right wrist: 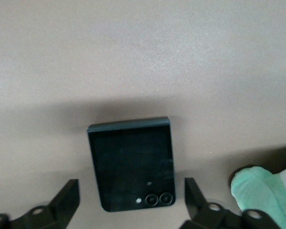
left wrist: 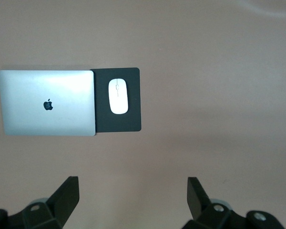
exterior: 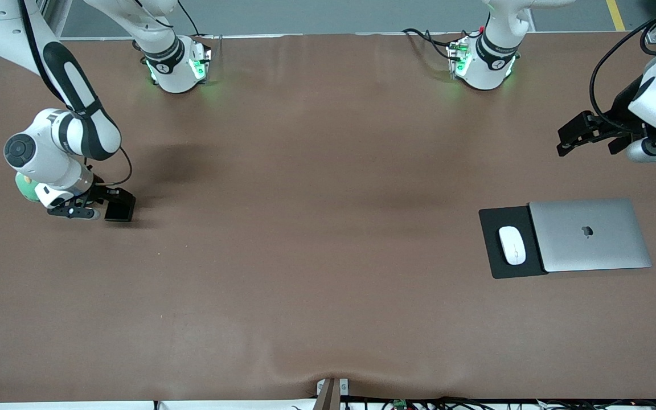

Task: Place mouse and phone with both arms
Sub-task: 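Lower the phone onto the table beside the plush toy with the right gripper, then open the right gripper to release the phone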

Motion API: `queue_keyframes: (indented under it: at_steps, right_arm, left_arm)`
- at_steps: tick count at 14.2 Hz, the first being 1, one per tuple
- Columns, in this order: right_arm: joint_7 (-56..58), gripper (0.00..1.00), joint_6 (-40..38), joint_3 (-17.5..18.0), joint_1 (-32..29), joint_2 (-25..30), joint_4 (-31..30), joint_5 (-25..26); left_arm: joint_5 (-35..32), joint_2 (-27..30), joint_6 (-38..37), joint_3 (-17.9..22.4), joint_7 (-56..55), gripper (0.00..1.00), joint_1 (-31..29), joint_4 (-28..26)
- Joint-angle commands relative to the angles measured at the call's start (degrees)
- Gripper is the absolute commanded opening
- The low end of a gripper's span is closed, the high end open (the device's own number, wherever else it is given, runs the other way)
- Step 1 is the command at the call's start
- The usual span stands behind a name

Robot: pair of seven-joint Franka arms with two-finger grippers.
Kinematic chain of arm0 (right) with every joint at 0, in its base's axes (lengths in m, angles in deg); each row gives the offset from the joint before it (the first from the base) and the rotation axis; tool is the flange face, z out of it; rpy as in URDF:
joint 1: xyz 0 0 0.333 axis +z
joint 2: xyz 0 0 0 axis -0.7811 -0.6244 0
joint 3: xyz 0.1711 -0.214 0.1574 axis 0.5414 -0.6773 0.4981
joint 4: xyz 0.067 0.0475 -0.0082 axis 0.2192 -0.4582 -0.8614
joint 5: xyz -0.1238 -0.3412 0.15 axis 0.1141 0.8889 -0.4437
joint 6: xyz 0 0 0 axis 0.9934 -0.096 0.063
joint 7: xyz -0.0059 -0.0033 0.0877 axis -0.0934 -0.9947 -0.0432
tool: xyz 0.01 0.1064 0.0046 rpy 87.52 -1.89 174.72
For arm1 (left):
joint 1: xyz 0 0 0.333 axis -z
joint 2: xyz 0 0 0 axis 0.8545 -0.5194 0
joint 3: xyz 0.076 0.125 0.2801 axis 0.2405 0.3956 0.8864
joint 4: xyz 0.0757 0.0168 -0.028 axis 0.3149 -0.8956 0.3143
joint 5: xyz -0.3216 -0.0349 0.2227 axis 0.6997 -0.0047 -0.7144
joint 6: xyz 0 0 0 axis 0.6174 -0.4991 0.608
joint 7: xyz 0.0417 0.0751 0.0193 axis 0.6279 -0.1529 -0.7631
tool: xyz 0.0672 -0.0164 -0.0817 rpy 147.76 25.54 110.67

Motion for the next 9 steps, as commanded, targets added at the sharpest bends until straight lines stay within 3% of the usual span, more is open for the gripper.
queue_keyframes:
  at_steps: [1,6,9]
  right_arm:
    - [0.5,1.00,0.2,0.7,-0.4,1.7,-0.9,-0.4]
    - [-7.1,1.00,-2.0,0.7,7.6,4.1,1.9,-0.3]
    - [-7.2,1.00,-15.2,0.7,9.1,4.8,12.3,-0.2]
  left_arm:
    - [-0.2,0.3,-0.5,-0.2,0.4,1.00,-0.4,0.7]
    - [-0.2,-0.1,-0.5,-0.2,0.4,1.00,-0.4,1.0]
    - [-0.3,-0.2,-0.5,-0.2,0.4,1.00,-0.5,1.0]
